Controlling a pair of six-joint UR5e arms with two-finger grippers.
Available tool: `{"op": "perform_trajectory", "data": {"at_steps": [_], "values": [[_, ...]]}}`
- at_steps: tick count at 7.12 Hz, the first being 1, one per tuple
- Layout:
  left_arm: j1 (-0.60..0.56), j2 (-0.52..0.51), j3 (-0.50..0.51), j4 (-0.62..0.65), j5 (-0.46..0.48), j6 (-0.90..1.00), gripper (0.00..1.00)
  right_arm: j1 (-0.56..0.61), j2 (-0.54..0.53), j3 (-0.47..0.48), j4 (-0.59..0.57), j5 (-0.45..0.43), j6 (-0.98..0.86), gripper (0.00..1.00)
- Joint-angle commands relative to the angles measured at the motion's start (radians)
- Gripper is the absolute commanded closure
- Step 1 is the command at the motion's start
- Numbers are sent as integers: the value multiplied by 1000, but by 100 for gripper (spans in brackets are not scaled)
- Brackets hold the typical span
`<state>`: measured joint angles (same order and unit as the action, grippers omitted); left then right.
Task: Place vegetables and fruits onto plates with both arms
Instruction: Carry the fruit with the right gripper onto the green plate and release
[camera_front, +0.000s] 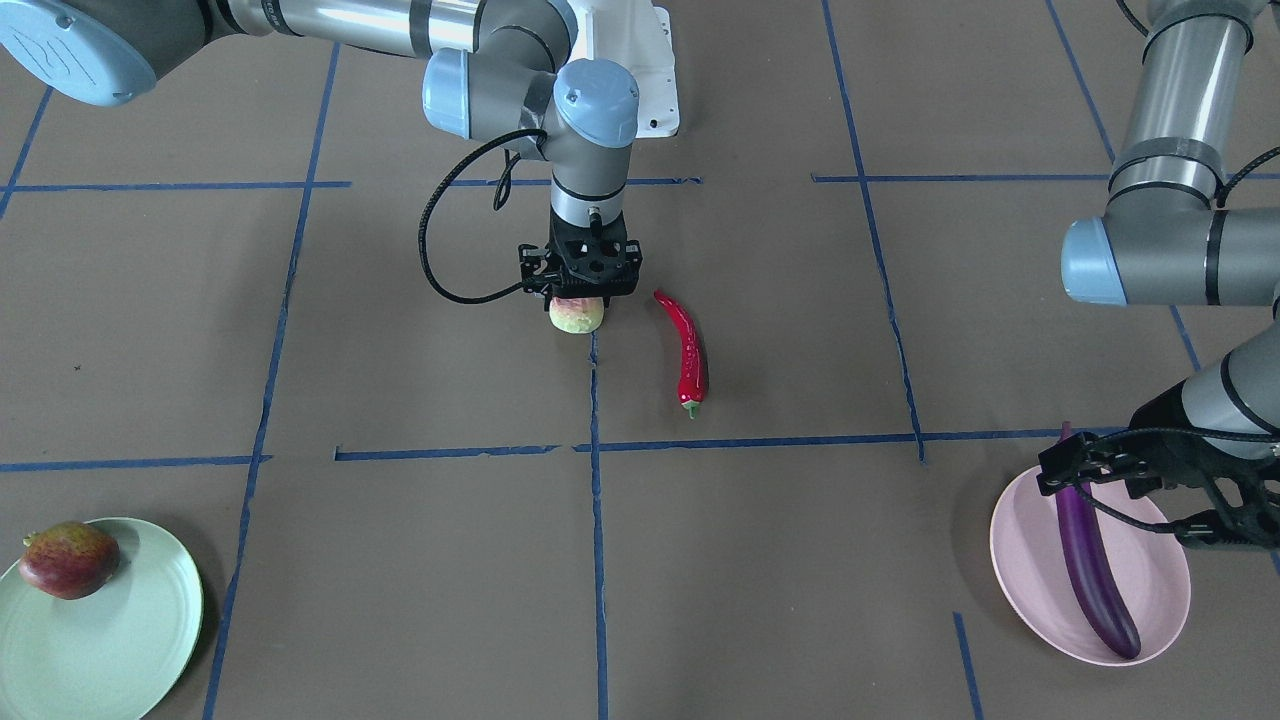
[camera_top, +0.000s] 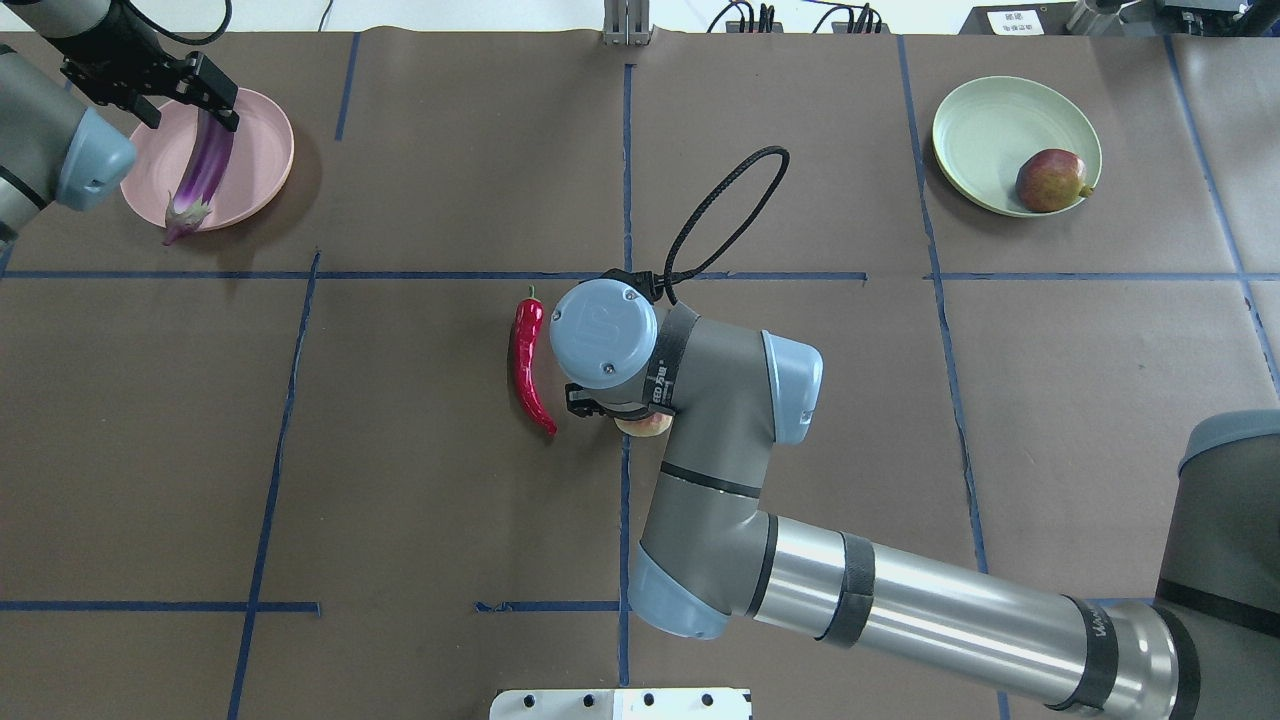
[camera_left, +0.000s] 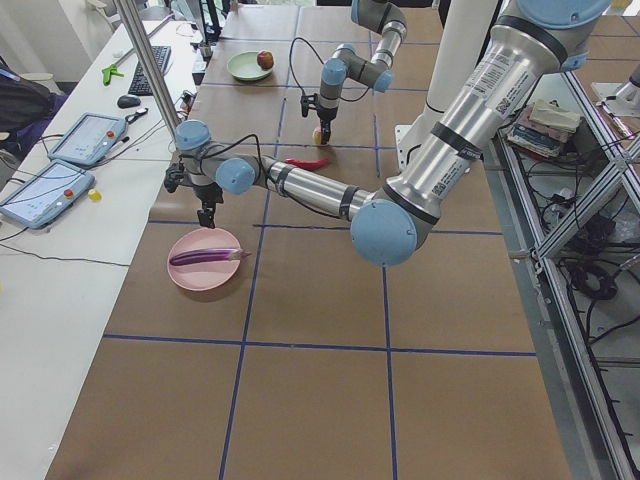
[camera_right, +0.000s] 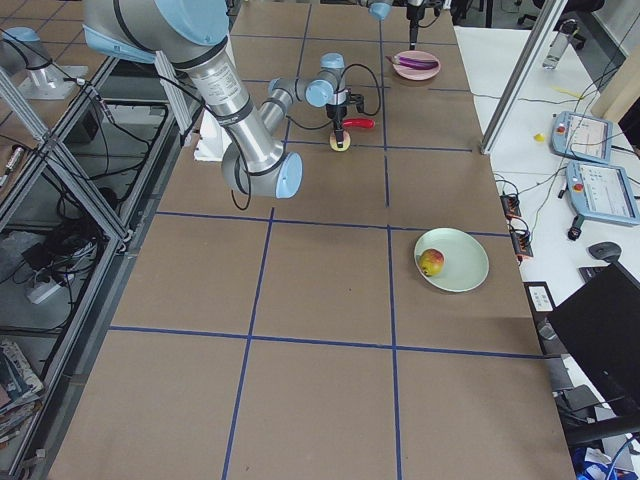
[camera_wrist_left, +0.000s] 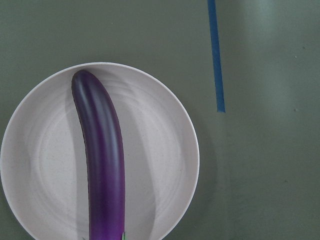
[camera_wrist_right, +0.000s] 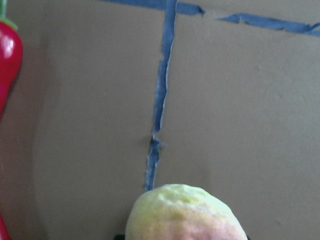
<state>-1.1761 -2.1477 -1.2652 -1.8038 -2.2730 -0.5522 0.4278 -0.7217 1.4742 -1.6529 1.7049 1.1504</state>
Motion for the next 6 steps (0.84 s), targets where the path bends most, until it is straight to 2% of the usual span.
{"op": "perform_trajectory", "data": {"at_steps": [1, 3, 5, 6], "values": [[4, 9, 0, -2, 0, 0, 0, 157, 8, 8, -4, 109, -111, 98], [12, 11, -10, -2, -2, -12, 0, 366, -7, -56, -2, 217, -386, 98], [26, 11, -19, -2, 0, -31, 0, 555, -16, -223, 14, 280, -719, 98], [27, 11, -20, -2, 0, -31, 0, 630, -69, -320, 177, 339, -821, 98]]}}
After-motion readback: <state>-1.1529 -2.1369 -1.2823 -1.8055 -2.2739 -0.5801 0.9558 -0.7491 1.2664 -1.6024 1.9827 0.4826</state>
